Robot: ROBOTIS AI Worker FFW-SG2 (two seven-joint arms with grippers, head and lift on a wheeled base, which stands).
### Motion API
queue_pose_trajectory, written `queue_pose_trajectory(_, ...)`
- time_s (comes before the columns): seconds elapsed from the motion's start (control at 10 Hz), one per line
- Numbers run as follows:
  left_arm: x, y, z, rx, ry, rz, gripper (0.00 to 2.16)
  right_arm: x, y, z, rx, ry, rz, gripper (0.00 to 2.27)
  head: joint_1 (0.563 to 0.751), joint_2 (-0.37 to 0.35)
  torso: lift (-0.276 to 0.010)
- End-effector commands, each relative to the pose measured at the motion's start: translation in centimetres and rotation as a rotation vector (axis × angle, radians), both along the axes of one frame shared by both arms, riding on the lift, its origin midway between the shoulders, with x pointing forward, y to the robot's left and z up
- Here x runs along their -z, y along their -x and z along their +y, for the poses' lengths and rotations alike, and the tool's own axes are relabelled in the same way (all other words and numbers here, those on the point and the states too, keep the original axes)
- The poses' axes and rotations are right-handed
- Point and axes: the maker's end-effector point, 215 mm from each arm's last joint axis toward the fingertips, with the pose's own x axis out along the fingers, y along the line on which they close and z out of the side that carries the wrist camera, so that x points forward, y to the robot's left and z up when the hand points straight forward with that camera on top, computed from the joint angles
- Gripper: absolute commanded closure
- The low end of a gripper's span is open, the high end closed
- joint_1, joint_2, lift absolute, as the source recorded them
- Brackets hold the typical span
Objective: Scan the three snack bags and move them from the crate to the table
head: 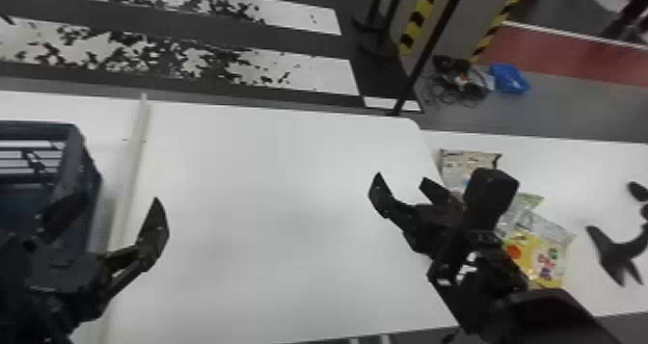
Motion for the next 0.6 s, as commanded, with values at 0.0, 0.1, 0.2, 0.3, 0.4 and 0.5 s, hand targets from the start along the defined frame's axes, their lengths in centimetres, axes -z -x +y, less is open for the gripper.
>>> queue_pose_trajectory(0.0, -1.6, 0.8, 2.8, -0.053, 0.019, -0.007, 0.06, 0.8, 1.5, 3.9, -0.091, -0.041, 0.048, 0.1, 0.695, -0.159, -0.062)
queue_pose_trajectory(0.1, -3.1, 1.9, 3.6, -0.07, 0.058, -0.015, 0.06, -0.9, 2.0, 5.0, -0.103, -0.074, -0.045, 0.09, 0.695, -0.116, -0.062)
queue_pose_trajectory(0.2, -3.5, 3.0, 4.1, -0.077, 0.075, -0.013, 0.06, -1.5, 2.9, 5.0, -0.101, -0.086, -0.089, 0.07, 0.695, -0.054, -0.062)
queue_pose_trajectory(0.3, -3.1, 3.6, 4.3, -0.083, 0.073, -0.005, 0.06, -1.7, 3.8, 4.9, -0.097, -0.094, -0.112, 0.07, 0.695, -0.028, -0.062)
queue_pose_trajectory(0.4, -3.1, 3.8, 4.5, -0.086, 0.061, -0.019, 0.06, -1.8, 4.6, 4.4, -0.073, -0.108, -0.134, 0.08, 0.695, -0.019, -0.062)
queue_pose_trajectory(0.5, -3.8, 3.8, 4.9, -0.091, 0.066, -0.087, 0.06, -1.3, 5.3, 4.1, -0.068, -0.116, -0.152, 0.09, 0.695, -0.019, -0.062)
